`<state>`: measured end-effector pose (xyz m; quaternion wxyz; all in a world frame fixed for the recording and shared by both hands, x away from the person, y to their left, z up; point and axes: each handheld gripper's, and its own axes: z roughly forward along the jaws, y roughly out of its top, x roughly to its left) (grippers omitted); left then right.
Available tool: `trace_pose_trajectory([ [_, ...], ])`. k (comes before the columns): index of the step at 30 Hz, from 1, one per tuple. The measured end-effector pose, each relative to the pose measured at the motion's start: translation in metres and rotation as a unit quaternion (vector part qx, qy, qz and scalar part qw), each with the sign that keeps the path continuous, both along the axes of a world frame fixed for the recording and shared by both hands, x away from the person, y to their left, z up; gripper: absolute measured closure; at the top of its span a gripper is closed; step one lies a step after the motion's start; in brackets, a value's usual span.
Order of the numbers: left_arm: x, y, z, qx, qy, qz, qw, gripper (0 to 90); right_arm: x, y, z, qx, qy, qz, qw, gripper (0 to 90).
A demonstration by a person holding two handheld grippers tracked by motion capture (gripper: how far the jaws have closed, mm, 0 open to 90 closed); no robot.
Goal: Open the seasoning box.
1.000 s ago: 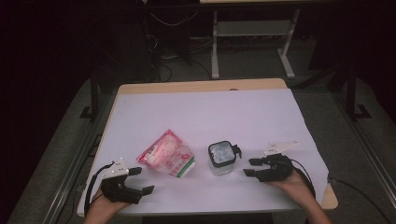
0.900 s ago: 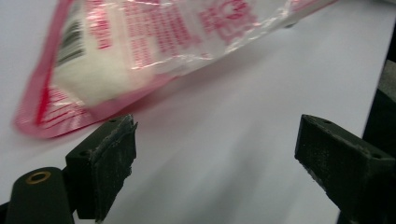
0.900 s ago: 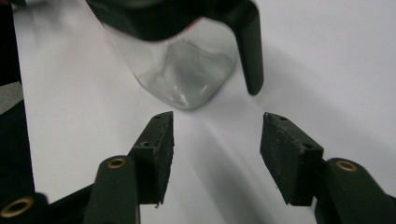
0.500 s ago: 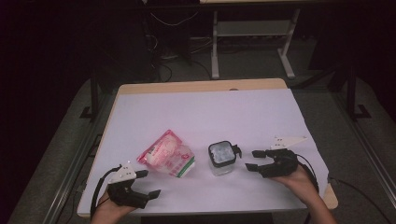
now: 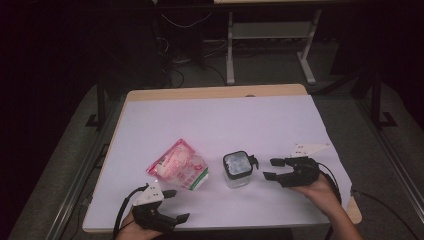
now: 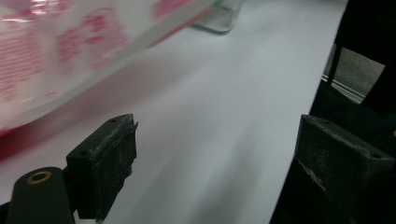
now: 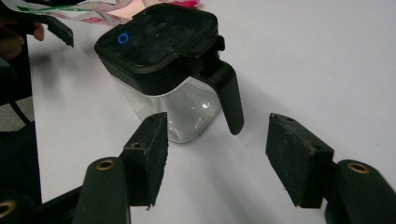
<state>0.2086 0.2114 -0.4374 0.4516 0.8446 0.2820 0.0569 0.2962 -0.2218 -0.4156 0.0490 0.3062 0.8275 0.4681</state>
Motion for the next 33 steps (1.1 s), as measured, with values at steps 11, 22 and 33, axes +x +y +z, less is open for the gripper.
trace_pose_trajectory([
  [11,-0.003,-0.052,0.000,0.002,-0.009,-0.037,0.9993,12.3,0.007,-0.001,-0.002,0.001,-0.010,-0.016,0.9998,35.2],
  [22,-0.004,-0.083,0.004,-0.013,-0.020,-0.031,0.9993,14.7,0.008,-0.002,-0.002,0.004,-0.012,-0.026,0.9996,35.2],
  [33,-0.001,-0.095,0.031,-0.045,-0.028,-0.004,0.9986,48.3,0.009,-0.003,-0.003,0.004,-0.010,-0.027,0.9996,35.2],
])
